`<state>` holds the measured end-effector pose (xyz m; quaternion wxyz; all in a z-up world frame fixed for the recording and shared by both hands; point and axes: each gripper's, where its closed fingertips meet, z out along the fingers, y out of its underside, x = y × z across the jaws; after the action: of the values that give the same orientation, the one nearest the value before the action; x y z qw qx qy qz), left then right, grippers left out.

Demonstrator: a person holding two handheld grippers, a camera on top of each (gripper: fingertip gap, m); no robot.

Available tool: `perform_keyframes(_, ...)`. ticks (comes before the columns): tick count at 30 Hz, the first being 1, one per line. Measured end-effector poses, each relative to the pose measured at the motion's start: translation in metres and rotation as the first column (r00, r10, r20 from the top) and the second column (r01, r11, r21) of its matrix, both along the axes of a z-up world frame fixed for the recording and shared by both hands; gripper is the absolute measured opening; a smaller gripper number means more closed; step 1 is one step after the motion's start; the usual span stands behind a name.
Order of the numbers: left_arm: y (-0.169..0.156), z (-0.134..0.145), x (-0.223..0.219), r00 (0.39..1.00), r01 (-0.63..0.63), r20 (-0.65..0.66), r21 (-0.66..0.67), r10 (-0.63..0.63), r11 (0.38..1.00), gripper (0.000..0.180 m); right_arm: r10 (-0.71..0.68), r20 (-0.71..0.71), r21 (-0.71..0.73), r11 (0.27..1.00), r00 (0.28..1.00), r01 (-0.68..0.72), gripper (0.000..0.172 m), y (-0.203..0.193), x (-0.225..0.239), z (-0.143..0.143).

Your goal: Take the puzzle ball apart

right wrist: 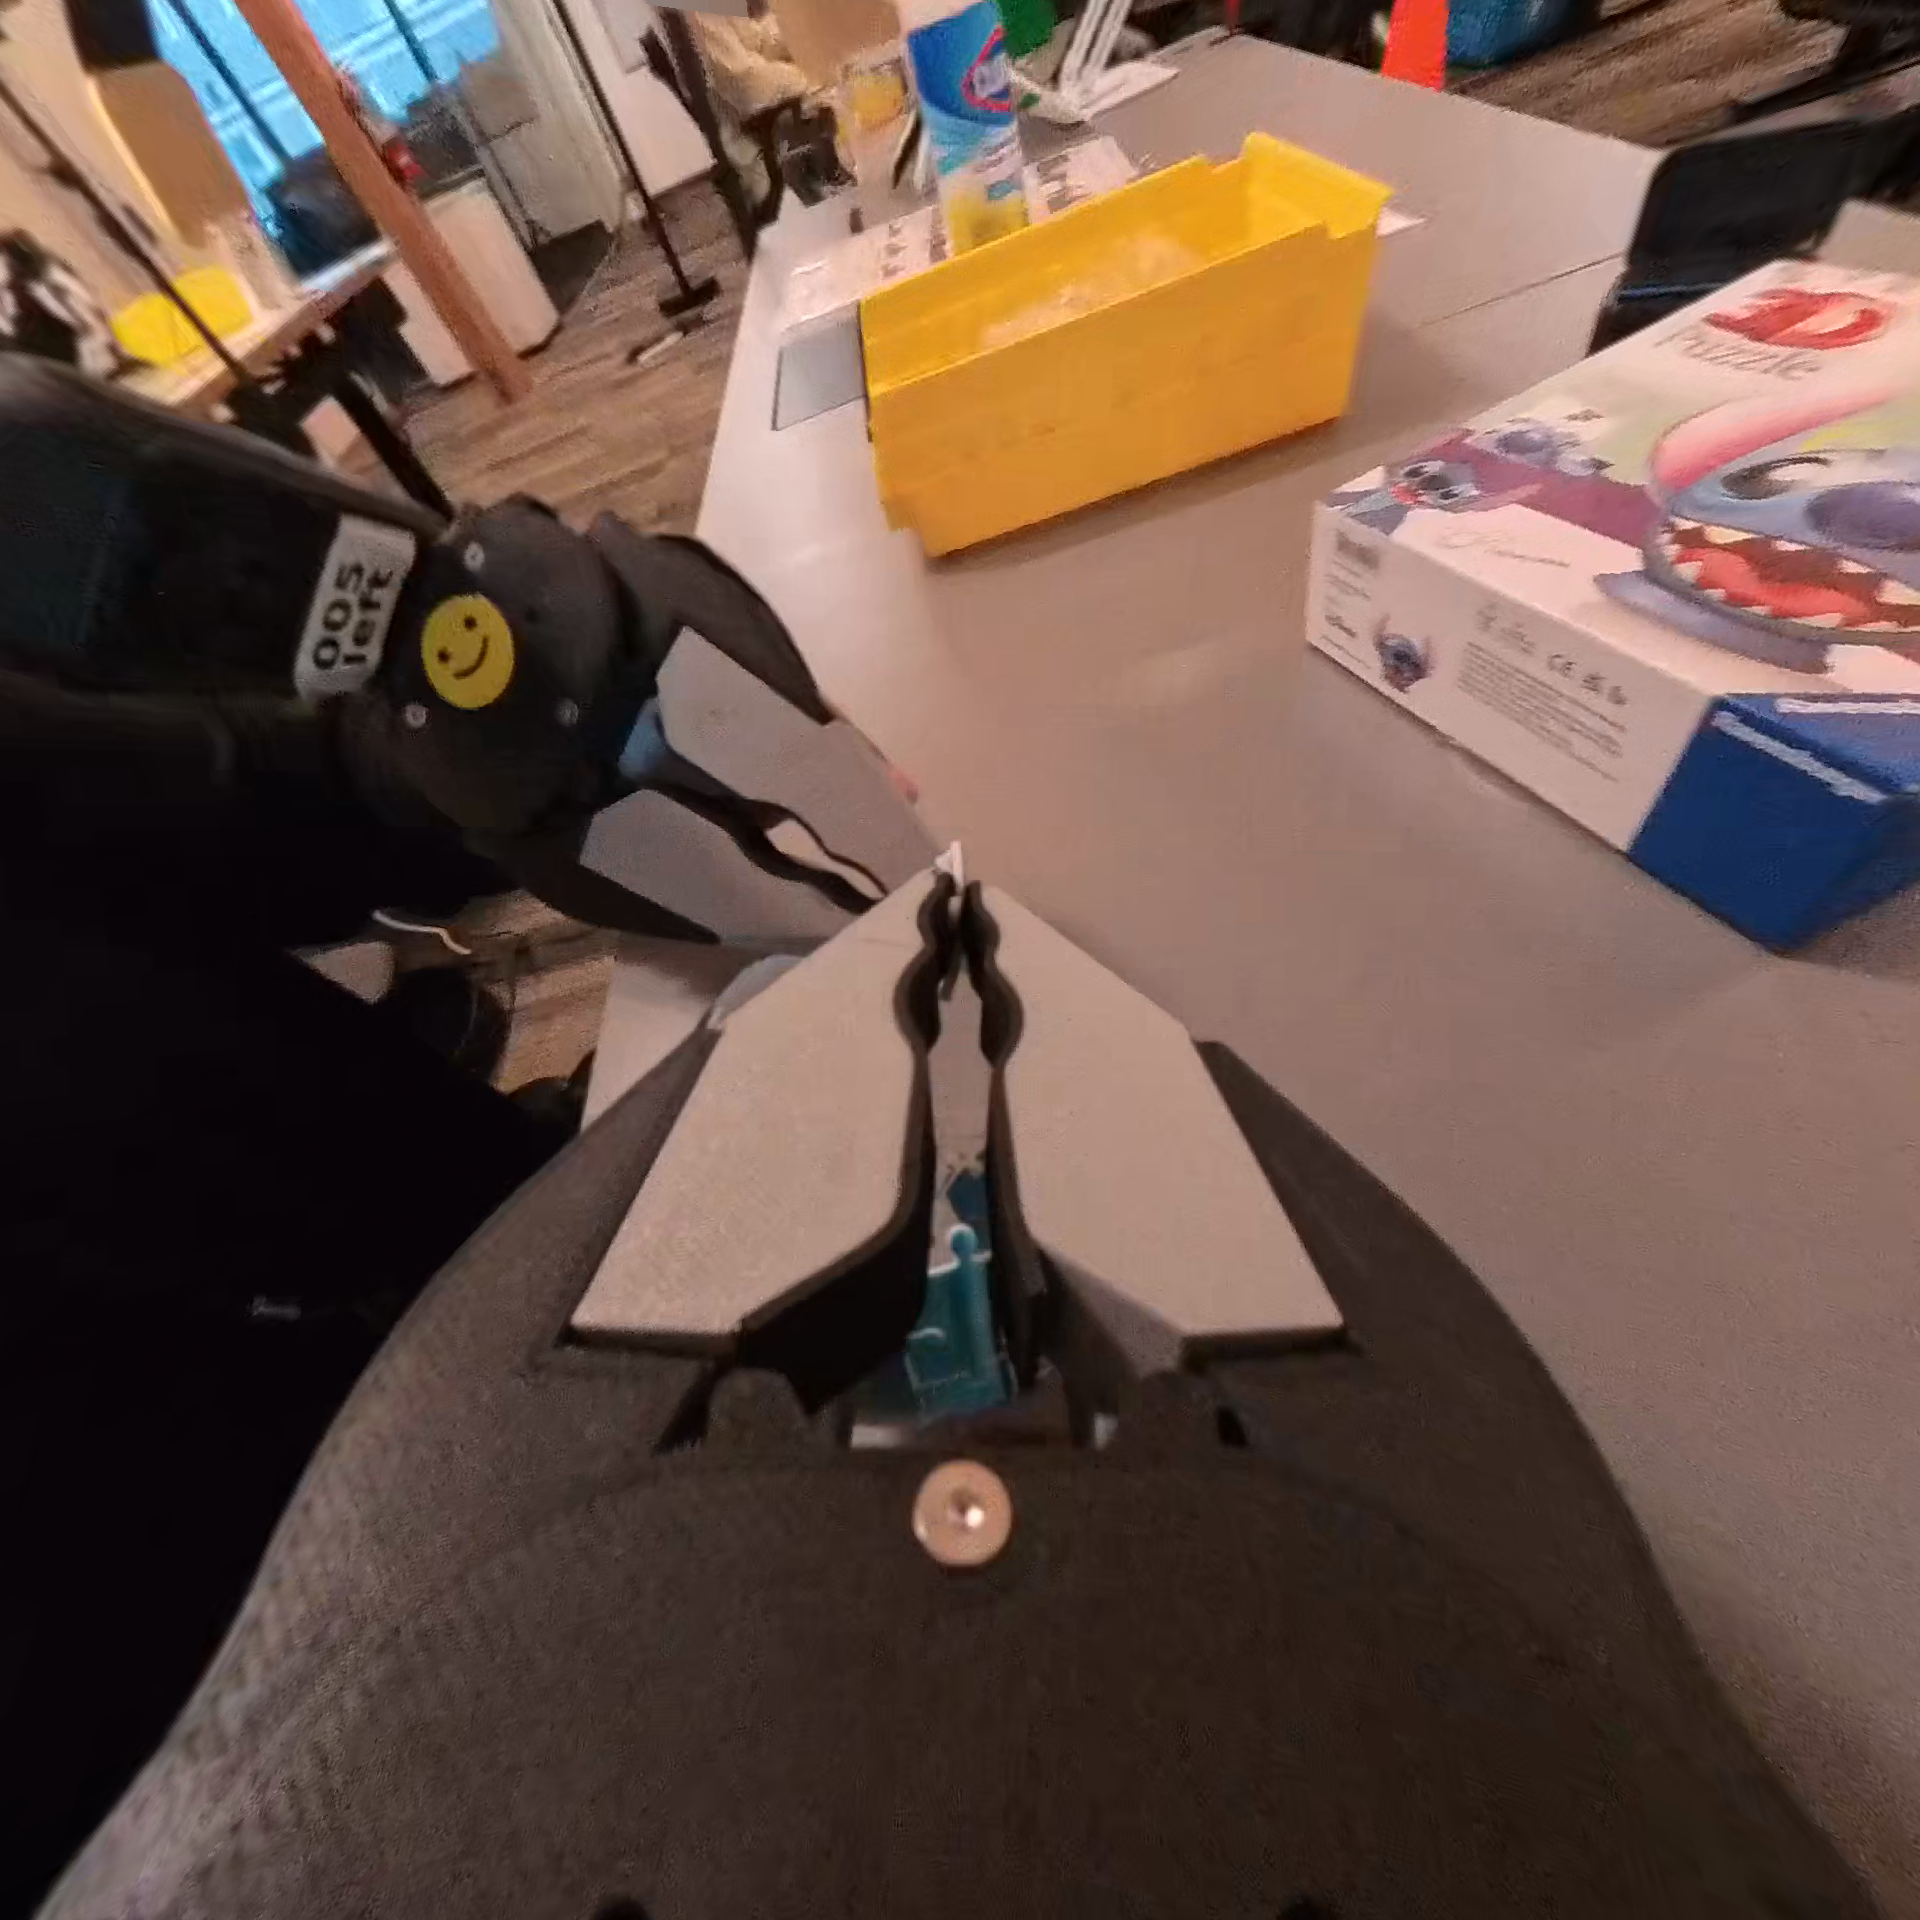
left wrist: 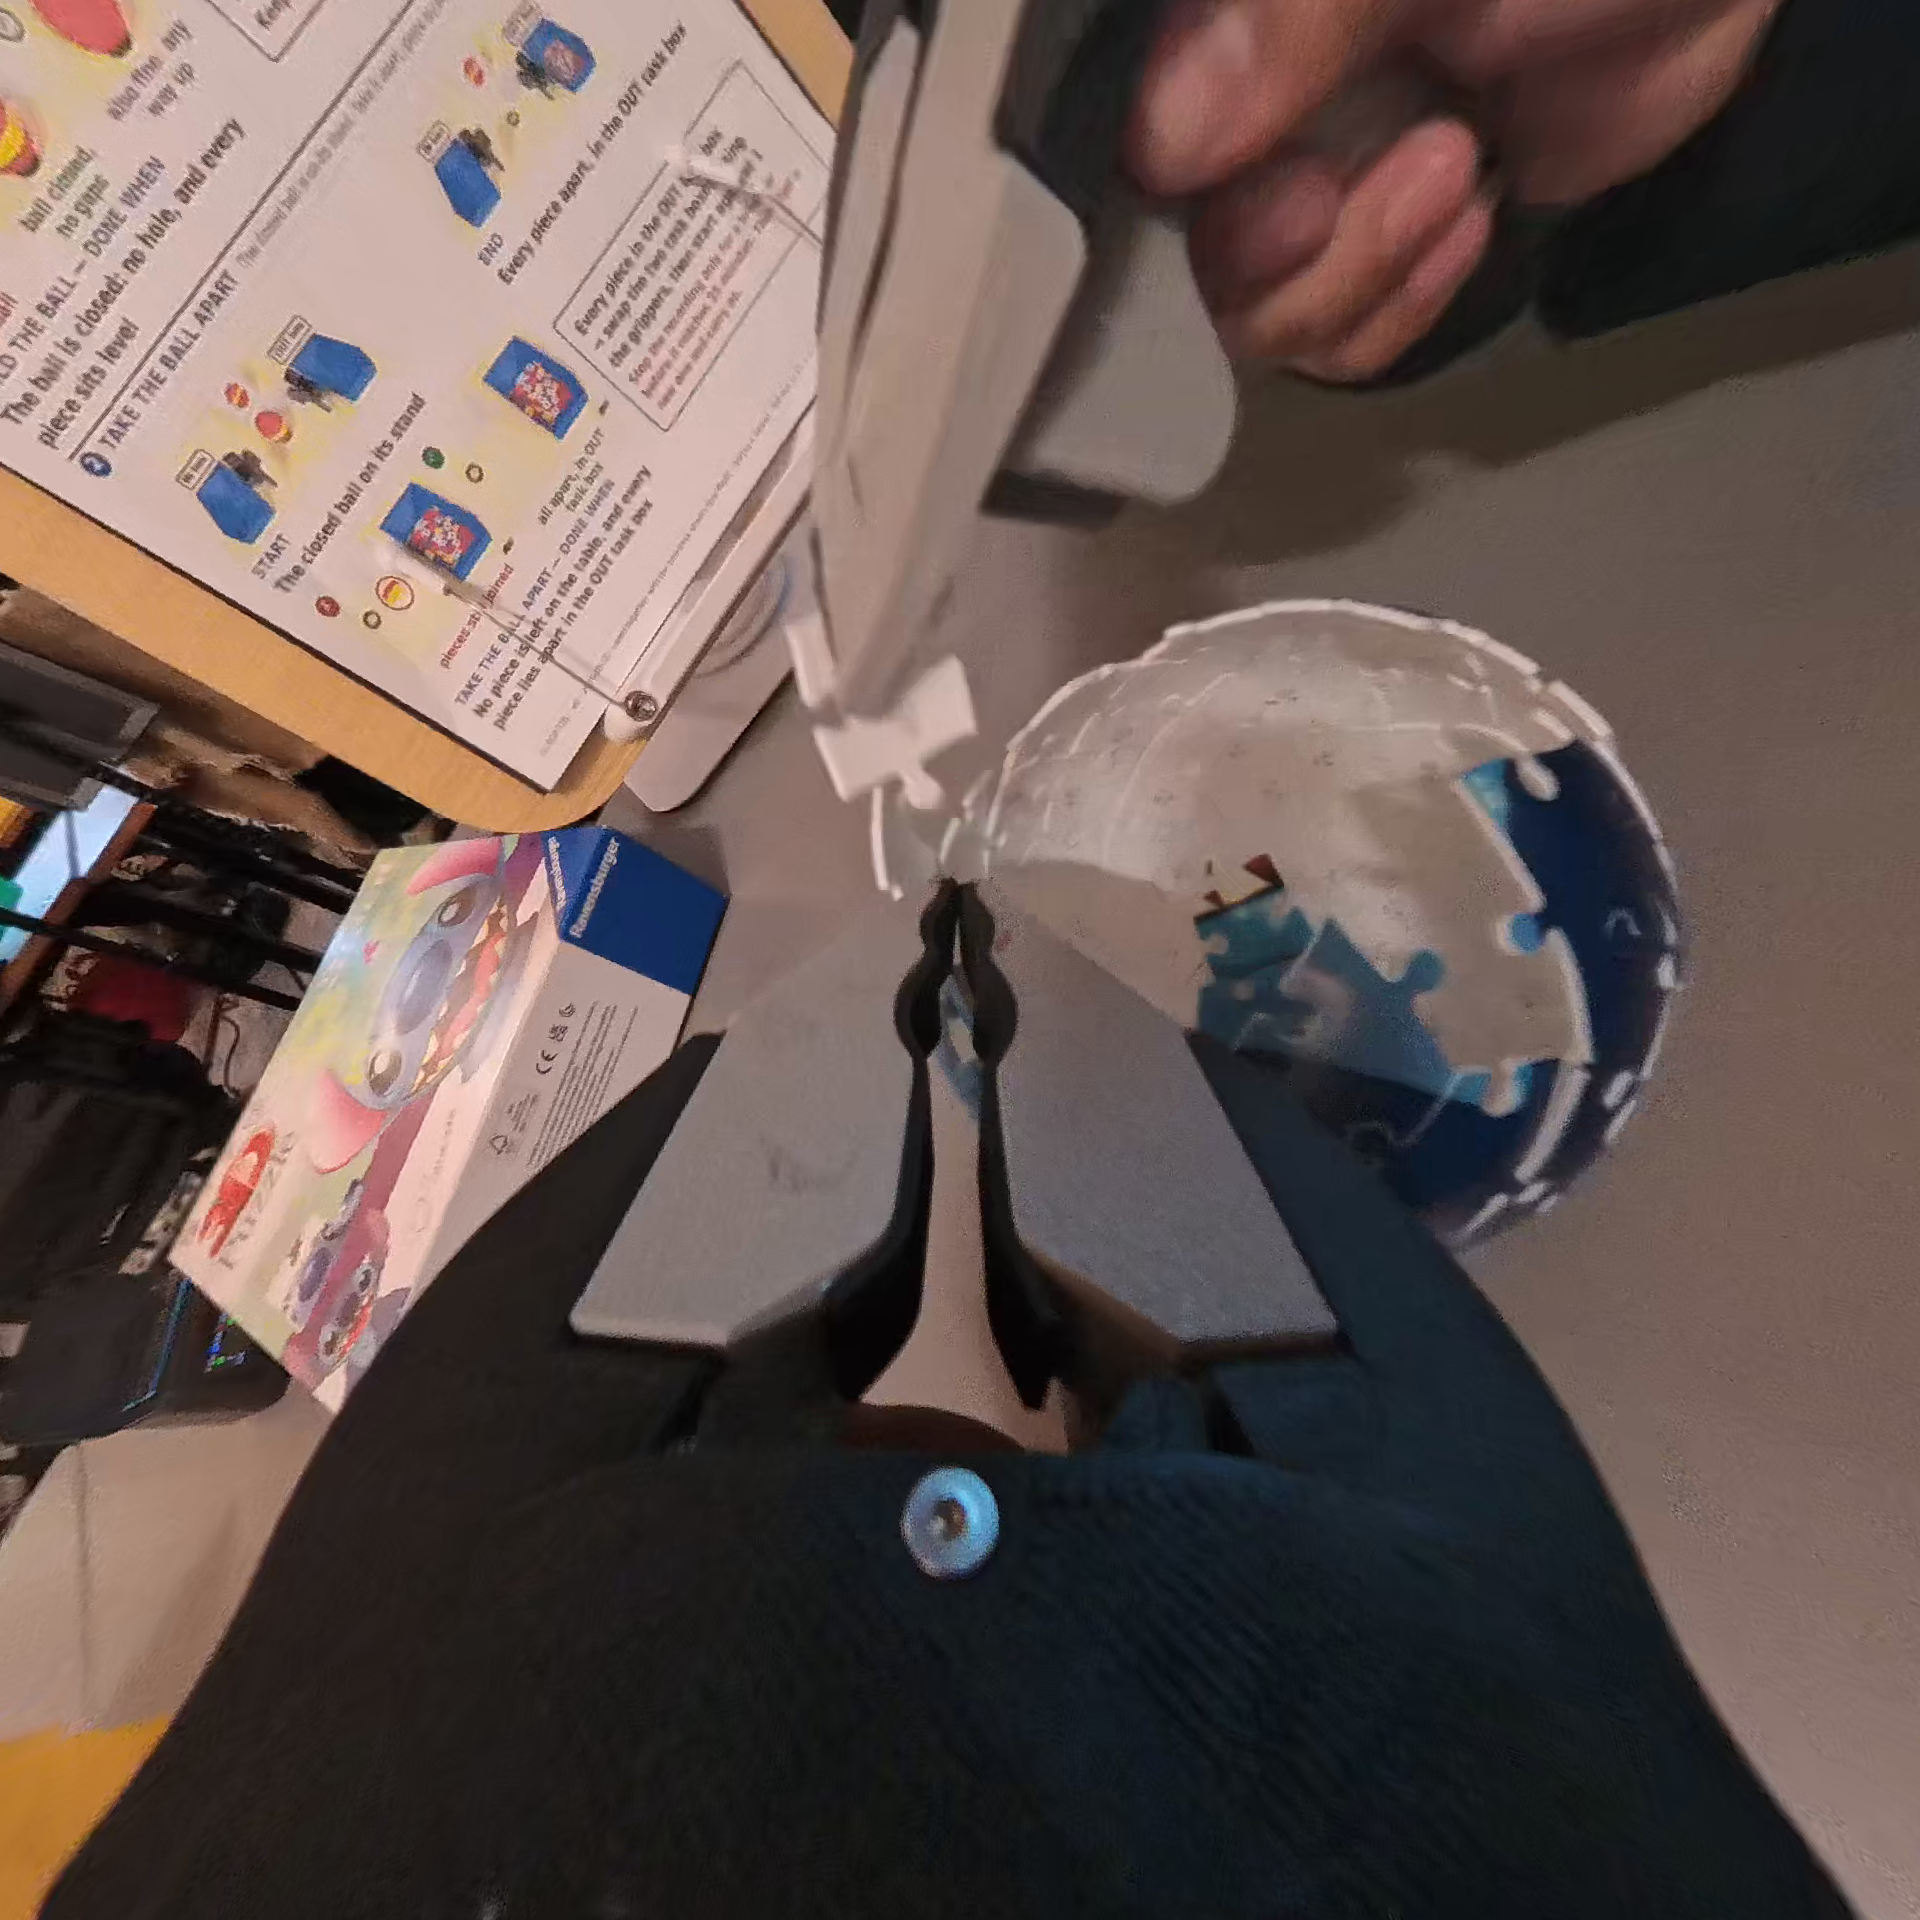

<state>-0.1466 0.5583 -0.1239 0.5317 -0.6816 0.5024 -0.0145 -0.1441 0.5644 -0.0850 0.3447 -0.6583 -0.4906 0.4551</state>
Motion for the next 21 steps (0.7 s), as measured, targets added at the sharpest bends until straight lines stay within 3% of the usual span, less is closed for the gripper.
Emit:
perform_keyframes(2, -0.001, 0.003, 0.002, 0.998, 0.007, 0.063, -0.025, -0.005, 1.0, 0.0, -0.096, 0.051, 0.079, 0.993, 0.994, 0.092, 0.0, 0.019, 0.008, -0.005)
perform_keyframes(7, 0.003, 0.005, 0.0, 0.997, 0.001, 0.083, -0.034, 0.002, 0.999, 0.0, -0.204, 0.011, 0.112, 0.973, 0.979, 0.201, 0.0, 0.025, 0.032, 0.005)
perform_keyframes(9, 0.001, 0.006, -0.001, 0.995, 0.011, 0.102, -0.034, -0.008, 0.999, 0.0, -0.365, 0.016, 0.225, 0.908, 0.931, 0.353, 0.0, 0.037, 0.068, 0.021)
perform_keyframes(12, -0.001, 0.009, -0.006, 0.991, 0.011, 0.133, -0.039, -0.005, 0.999, 0.003, -0.595, 0.024, 0.338, 0.761, 0.803, 0.554, 0.0, 0.056, 0.151, 0.047)
perform_keyframes(15, -0.002, 0.008, -0.009, 0.986, 0.026, 0.166, -0.097, -0.009, 0.995, 0.017, -0.768, 0.21, 0.453, 0.625, 0.605, 0.636, 0.0, 0.08, 0.242, 0.024)
perform_keyframes(16, 0.0, 0.007, -0.011, 0.985, 0.019, 0.172, -0.118, 0.002, 0.993, 0.024, -0.787, 0.271, 0.477, 0.61, 0.554, 0.633, 0.009, 0.084, 0.261, 0.01)
perform_keyframes(19, 0.007, 0.004, -0.015, 0.984, 0.005, 0.179, -0.149, 0.021, 0.989, 0.029, -0.764, 0.346, 0.435, 0.645, 0.545, 0.628, 0.023, 0.084, 0.268, -0.022)
perform_keyframes(21, 0.011, 0.001, -0.017, 0.984, 0.0, 0.175, -0.172, 0.031, 0.985, 0.028, -0.725, 0.341, 0.422, 0.686, 0.598, 0.592, 0.028, 0.077, 0.247, -0.027)
